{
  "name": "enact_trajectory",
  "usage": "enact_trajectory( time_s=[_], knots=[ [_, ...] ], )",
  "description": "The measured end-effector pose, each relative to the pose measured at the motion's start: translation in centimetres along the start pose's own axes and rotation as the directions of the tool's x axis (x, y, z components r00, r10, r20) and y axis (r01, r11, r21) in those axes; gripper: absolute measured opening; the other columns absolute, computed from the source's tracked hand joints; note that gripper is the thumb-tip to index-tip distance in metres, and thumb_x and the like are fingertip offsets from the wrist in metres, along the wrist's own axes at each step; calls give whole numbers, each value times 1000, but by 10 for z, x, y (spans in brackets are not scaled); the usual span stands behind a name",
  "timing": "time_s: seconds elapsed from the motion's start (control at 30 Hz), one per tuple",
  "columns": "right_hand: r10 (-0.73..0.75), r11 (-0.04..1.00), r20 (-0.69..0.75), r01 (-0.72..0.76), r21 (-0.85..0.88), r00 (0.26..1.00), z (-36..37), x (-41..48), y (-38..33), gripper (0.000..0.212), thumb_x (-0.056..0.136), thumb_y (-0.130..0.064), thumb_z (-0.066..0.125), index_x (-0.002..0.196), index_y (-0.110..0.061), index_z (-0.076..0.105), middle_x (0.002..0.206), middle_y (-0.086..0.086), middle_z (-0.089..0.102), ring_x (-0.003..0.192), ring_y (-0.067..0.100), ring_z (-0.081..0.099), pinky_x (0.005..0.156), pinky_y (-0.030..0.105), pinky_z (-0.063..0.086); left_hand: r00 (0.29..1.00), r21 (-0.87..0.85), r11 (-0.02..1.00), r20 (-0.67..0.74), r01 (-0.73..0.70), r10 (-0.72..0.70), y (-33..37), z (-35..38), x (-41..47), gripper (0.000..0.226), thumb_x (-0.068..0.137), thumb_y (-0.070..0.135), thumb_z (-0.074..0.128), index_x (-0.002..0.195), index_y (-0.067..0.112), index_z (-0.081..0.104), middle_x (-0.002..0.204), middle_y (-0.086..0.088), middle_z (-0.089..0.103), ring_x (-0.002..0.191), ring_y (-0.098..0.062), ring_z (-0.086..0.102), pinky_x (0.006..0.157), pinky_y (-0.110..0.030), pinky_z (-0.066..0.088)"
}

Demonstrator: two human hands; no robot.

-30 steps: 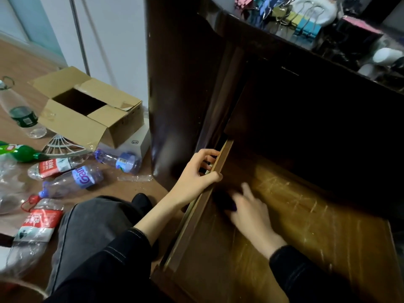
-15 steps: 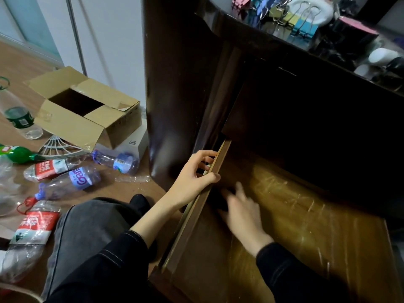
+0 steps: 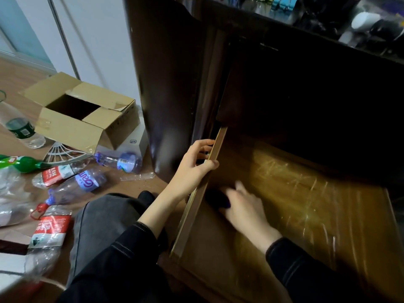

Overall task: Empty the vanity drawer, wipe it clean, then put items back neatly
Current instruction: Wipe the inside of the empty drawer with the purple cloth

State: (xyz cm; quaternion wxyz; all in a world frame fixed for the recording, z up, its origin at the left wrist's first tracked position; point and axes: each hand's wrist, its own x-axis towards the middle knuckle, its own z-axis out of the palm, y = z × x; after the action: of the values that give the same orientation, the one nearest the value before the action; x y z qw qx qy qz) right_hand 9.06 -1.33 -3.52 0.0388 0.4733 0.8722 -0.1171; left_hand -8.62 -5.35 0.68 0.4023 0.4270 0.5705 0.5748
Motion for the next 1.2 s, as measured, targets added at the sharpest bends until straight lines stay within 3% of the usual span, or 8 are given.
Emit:
enact_trajectory(
  time_s=[0.2, 0.33, 0.4, 0.53, 0.7, 0.87, 1.03, 1.2],
  knots=[
    [-27, 999, -31, 26, -39, 999, -17, 15, -20, 42, 94, -42, 64, 134, -35, 52, 150, 12, 38, 103, 31, 67, 85, 39, 55, 994, 174, 981, 59, 83, -94, 13, 2, -4, 46, 101, 9, 51, 143, 23, 40, 123, 8, 51, 94, 19, 52, 77, -1, 41],
    [-186, 979, 16, 186, -77, 983, -16, -6, -21, 44, 96, -37, 63, 138, -30, 49, 147, 14, 35, 97, 30, 68, 82, 37, 57, 997, 452, 889, -6, 76, -82, 26, 17, -3, 53, 101, 14, 41, 152, 20, 26, 145, -2, 38, 128, -12, 43, 103, -25, 35],
    [-260, 959, 51, 264, -103, 964, -15, -12, -21, 43, 97, -24, 60, 139, -29, 51, 147, 16, 37, 97, 31, 67, 83, 38, 58, 997, 535, 842, -47, 71, -54, 30, 24, -2, 52, 101, 16, 39, 152, 16, 26, 145, -5, 38, 131, -20, 39, 106, -32, 32],
    [-364, 931, 36, 365, -24, 931, -16, -17, -15, 36, 97, -25, 60, 132, -23, 58, 137, 12, 50, 103, 32, 63, 80, 42, 53, 995, 573, 814, -88, 97, -57, 35, 29, -4, 50, 100, 18, 39, 150, 16, 31, 141, -4, 42, 127, -17, 42, 101, -30, 31],
    [-241, 963, -80, 249, 100, 967, -23, -1, -13, 33, 101, -23, 54, 133, -18, 58, 132, 11, 55, 107, 32, 60, 76, 33, 42, 990, 601, 789, -129, 127, -61, 39, 31, -7, 48, 100, 20, 41, 147, 18, 36, 138, -3, 48, 127, -20, 46, 108, -37, 35],
    [-415, 910, 62, 415, 21, 908, 3, -25, -18, 32, 91, -23, 64, 123, -27, 64, 131, 9, 53, 95, 32, 65, 69, 38, 48, 989, 629, 766, -133, 129, -57, 40, 32, -8, 48, 97, 25, 40, 146, 22, 37, 139, -1, 50, 127, -20, 48, 108, -41, 37],
    [-247, 968, -19, 247, 47, 969, -14, 5, -12, 39, 95, -25, 62, 134, -29, 56, 136, 8, 48, 105, 31, 63, 82, 39, 52, 988, 634, 760, -138, 140, -67, 38, 32, -7, 57, 90, 37, 36, 146, 24, 36, 142, -1, 50, 127, -22, 50, 110, -44, 39],
    [-324, 943, 68, 328, -51, 943, -6, -3, -20, 34, 97, -16, 58, 131, -22, 58, 136, 13, 46, 100, 35, 63, 79, 38, 52, 988, 618, 775, -148, 135, -54, 32, 30, -4, 59, 87, 39, 35, 145, 27, 37, 140, 0, 51, 126, -21, 51, 108, -41, 39]
  ],
)
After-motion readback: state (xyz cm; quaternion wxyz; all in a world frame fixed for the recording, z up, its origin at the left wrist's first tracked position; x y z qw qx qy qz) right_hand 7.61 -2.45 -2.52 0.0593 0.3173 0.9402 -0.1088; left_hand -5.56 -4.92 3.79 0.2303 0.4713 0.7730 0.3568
